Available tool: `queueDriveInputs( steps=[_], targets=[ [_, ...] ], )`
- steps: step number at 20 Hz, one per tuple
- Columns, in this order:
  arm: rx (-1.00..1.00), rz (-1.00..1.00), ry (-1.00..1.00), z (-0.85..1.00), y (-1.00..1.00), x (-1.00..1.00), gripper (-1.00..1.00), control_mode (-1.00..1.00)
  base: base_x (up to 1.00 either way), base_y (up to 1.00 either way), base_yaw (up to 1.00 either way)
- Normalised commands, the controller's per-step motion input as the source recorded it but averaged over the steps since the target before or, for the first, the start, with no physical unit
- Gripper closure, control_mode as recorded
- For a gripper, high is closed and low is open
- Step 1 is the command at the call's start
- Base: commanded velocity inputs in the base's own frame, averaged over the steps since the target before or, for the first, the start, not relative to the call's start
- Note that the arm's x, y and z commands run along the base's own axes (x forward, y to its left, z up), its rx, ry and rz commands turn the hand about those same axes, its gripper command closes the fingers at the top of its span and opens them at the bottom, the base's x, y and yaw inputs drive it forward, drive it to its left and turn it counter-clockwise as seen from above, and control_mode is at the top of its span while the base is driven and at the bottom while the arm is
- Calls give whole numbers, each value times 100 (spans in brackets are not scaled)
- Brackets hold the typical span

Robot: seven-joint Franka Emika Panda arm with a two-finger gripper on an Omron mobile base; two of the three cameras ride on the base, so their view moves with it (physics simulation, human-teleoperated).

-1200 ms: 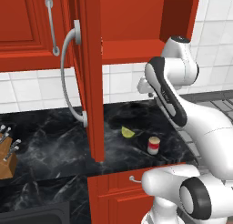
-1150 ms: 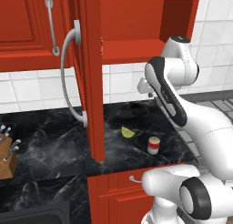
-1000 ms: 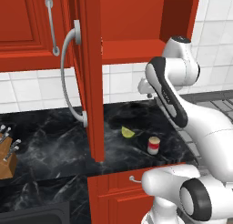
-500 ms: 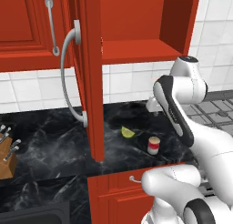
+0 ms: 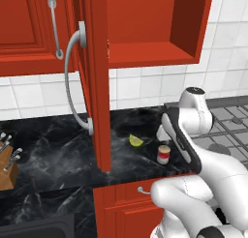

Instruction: Restock the canned food cabinet by taking the new fresh canned food from the counter and placing it in the cabinet. Then, take the old canned food from the cabinet and place it on the counter.

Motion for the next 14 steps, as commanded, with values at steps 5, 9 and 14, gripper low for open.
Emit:
queueDriveInputs(
  steps=[5, 9, 14],
  targets=[
    [0, -8, 8, -49, 0, 15, -100, -100, 0, 0, 0],
    [0, -6, 4, -39, 0, 9, -100, -100, 0, 0, 0],
    [0, -8, 0, -34, 0, 31, -100, -100, 0, 0, 0]
  ],
)
